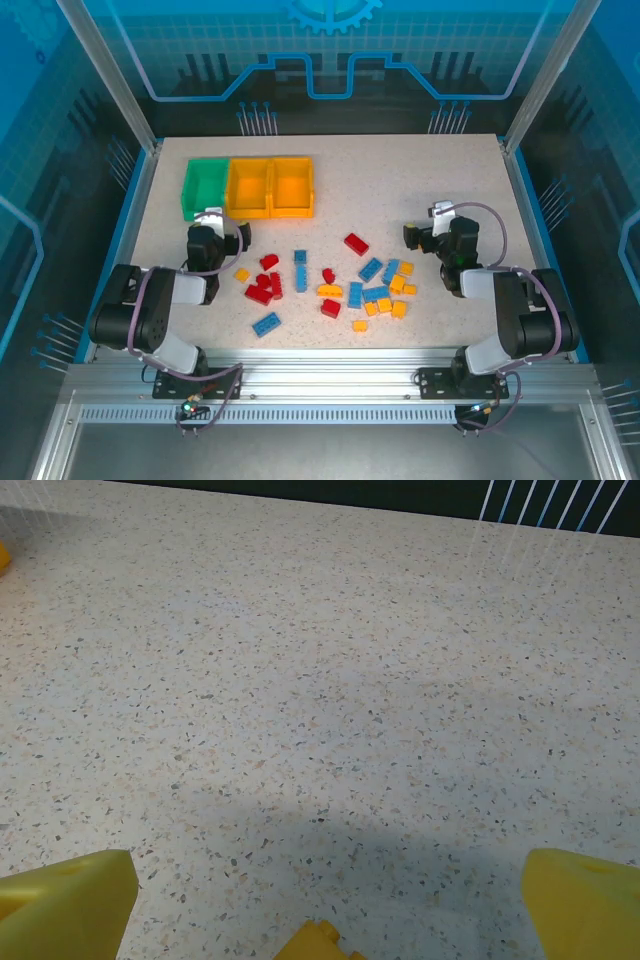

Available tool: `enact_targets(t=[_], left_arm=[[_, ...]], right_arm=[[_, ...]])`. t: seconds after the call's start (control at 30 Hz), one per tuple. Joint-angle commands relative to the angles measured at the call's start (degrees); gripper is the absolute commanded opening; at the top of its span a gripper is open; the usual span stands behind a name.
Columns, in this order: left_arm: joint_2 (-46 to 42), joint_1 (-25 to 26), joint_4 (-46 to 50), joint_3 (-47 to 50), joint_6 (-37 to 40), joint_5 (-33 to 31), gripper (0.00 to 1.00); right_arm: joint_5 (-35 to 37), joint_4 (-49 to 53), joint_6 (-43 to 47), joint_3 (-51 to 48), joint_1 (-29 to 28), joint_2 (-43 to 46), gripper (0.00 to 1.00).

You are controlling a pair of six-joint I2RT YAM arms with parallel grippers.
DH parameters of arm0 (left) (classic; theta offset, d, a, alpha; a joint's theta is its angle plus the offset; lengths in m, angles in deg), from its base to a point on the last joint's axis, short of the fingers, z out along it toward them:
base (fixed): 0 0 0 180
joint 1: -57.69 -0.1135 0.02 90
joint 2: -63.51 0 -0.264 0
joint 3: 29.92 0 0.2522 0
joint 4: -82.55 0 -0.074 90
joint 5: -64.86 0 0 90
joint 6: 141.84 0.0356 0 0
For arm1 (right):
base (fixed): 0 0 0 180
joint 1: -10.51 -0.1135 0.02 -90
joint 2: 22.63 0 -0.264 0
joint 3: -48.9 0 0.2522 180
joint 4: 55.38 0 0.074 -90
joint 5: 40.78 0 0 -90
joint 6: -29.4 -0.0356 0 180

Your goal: Sort the legos into containers by color

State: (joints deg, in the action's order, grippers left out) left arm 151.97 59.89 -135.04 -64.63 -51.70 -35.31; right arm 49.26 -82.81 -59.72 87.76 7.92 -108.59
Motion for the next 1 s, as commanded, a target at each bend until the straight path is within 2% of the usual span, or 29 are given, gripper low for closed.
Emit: enact_targets(t=[0.0, 0.73, 0.8, 0.97], left_arm=[[0.2, -0.1, -0.7, -1.0, 0.4, 1.1, 0.99], [0.3, -0.1, -0.7, -1.0, 0.4, 1.1, 0.99], [0.2, -0.2, -0.7, -1.1, 0.3, 1.3, 0.99], [0.2, -0.4, -0.8, -1.0, 0.2, 1.6, 0.99]], right_arm=[[0.9, -1.5, -0.2, -0.2, -0.1, -0.4, 1.00], [0.5, -1.6, -0.2, -0.1, 0.0, -0.3, 1.00], [0.7, 3.2, 0.0, 1.9, -0.2, 1.0, 0.99], [2.2, 30.4, -4.5, 15.0, -0.2, 5.8, 0.96]])
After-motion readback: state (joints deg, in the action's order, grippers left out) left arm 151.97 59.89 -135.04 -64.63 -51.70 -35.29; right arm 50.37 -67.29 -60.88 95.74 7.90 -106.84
